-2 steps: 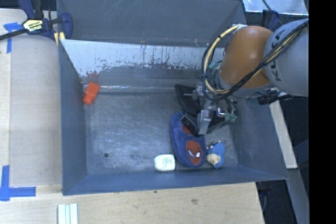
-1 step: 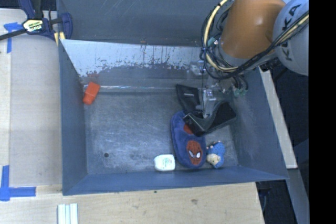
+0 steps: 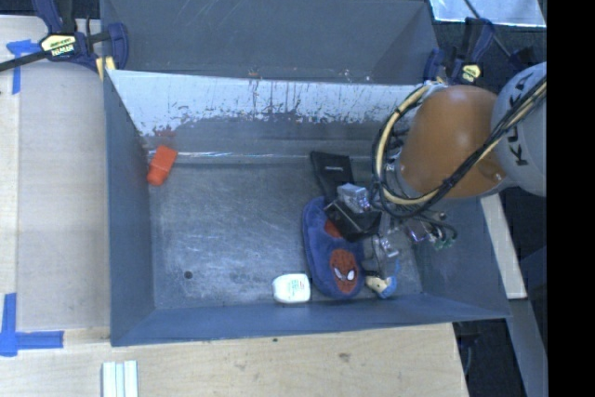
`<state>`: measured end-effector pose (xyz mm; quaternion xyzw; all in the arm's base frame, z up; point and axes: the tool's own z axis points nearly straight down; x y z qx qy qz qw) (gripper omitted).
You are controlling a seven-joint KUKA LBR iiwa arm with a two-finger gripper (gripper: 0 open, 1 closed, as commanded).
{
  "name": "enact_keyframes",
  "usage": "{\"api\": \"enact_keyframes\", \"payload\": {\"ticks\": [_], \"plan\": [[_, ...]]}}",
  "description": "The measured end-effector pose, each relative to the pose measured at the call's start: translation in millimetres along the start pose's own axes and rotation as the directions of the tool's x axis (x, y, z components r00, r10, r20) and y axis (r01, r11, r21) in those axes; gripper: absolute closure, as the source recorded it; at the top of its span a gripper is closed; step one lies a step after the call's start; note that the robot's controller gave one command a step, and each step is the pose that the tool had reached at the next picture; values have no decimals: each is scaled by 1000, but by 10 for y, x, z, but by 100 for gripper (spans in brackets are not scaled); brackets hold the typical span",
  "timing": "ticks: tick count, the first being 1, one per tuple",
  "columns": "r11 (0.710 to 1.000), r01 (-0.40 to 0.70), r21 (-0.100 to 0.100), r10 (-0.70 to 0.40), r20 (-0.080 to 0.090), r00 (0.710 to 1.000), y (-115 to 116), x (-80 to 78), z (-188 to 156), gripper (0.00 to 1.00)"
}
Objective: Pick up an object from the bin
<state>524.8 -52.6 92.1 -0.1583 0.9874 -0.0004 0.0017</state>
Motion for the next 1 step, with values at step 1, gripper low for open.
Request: {"api": "enact_keyframes", "payload": {"ticks": [1], "plan": [[1000,0,3,0,11,1000,-6,-38,-30,100]]}}
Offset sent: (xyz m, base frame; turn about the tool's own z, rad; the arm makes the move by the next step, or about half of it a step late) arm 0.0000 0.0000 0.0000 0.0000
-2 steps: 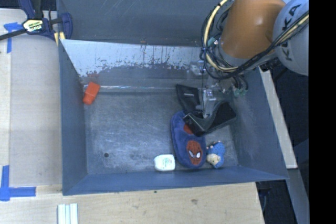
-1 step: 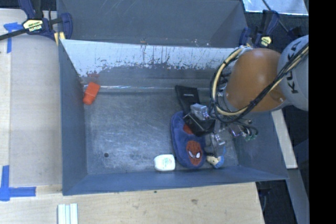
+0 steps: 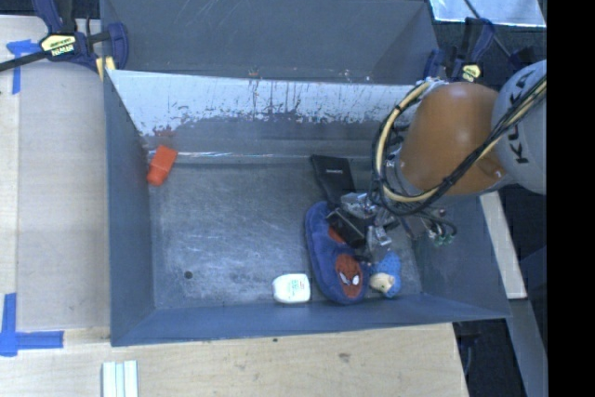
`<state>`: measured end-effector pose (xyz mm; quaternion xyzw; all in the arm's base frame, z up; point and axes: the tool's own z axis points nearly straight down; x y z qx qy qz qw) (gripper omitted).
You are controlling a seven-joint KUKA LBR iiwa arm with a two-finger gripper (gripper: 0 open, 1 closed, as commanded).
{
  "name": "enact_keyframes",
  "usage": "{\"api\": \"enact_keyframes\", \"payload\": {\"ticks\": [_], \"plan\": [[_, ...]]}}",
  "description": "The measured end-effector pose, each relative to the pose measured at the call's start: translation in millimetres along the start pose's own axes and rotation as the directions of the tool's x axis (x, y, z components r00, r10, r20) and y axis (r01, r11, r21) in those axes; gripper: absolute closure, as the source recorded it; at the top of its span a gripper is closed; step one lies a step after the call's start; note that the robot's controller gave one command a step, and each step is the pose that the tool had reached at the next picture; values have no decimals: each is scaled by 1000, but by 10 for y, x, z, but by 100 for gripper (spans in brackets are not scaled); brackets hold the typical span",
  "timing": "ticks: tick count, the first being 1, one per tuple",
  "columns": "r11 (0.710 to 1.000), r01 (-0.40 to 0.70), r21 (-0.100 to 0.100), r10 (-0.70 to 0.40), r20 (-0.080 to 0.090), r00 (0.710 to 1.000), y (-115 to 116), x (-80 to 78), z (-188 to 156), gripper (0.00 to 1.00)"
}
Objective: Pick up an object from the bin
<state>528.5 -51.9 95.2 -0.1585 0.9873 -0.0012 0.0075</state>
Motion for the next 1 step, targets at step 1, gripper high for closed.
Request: {"api": "enact_keyframes", "payload": {"ticks": [1], "plan": [[1000,20,-4,-20,-10,1000,37,-267,-1136,100]]}}
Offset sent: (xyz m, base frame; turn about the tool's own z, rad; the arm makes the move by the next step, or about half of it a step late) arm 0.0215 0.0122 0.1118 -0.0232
